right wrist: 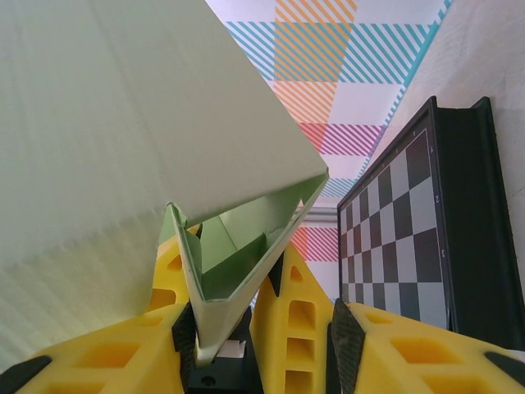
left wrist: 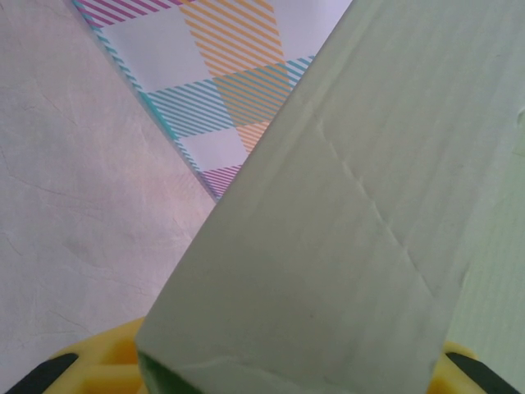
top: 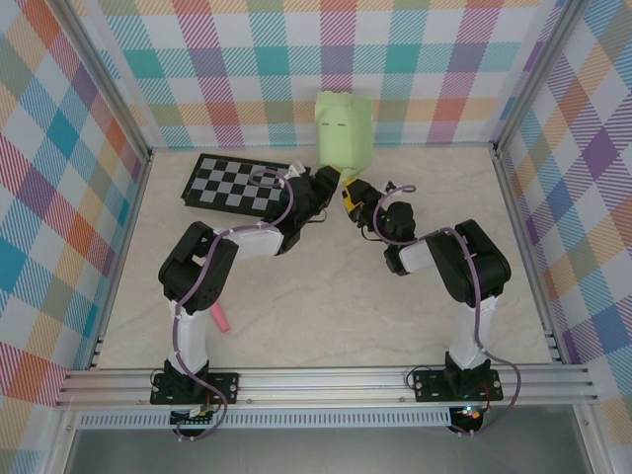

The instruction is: Fold the paper box

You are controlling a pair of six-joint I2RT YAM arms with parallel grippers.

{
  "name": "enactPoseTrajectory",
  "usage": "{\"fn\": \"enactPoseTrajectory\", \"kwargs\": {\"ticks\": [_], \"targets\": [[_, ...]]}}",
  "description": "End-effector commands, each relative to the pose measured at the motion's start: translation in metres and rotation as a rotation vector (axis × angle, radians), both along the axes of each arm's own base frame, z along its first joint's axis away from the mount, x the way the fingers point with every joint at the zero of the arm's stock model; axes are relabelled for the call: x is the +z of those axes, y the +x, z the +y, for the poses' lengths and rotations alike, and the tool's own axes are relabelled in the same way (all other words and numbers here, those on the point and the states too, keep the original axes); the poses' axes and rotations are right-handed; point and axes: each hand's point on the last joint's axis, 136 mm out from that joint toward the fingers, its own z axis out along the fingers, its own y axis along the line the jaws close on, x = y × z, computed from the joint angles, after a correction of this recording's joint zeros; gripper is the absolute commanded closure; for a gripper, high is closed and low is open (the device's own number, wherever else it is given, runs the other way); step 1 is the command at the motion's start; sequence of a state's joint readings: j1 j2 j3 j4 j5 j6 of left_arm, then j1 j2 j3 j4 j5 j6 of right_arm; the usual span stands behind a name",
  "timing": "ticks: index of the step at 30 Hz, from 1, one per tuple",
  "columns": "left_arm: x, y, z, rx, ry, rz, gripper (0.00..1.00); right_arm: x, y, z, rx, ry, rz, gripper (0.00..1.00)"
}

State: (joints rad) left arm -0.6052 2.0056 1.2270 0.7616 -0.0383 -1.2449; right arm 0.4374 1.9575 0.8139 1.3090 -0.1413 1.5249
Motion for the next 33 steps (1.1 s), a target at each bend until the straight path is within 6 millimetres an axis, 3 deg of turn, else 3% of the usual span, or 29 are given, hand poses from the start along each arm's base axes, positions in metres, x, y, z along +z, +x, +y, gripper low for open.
{"fn": "enactPoseTrajectory", "kwargs": {"ticks": [1, 13, 18, 33], "targets": [[0.051, -0.015, -0.015, -0.037, -0.096, -0.088, 0.64, 0.010, 0.005, 0.000, -0.012, -0.002, -0.043, 0.50], [0.033, -0.024, -0.036, -0.051, -0.092, -0.057, 0.62, -0.002, 0.016, -0.009, -0.068, 0.013, -0.026, 0.54], [0.022, -0.026, -0.041, -0.047, -0.084, -0.048, 0.61, -0.016, 0.017, -0.017, -0.097, 0.012, 0.027, 0.58], [0.011, -0.027, -0.042, -0.038, -0.063, -0.036, 0.48, -0.024, 0.014, -0.030, -0.131, 0.013, 0.045, 0.70]]}}
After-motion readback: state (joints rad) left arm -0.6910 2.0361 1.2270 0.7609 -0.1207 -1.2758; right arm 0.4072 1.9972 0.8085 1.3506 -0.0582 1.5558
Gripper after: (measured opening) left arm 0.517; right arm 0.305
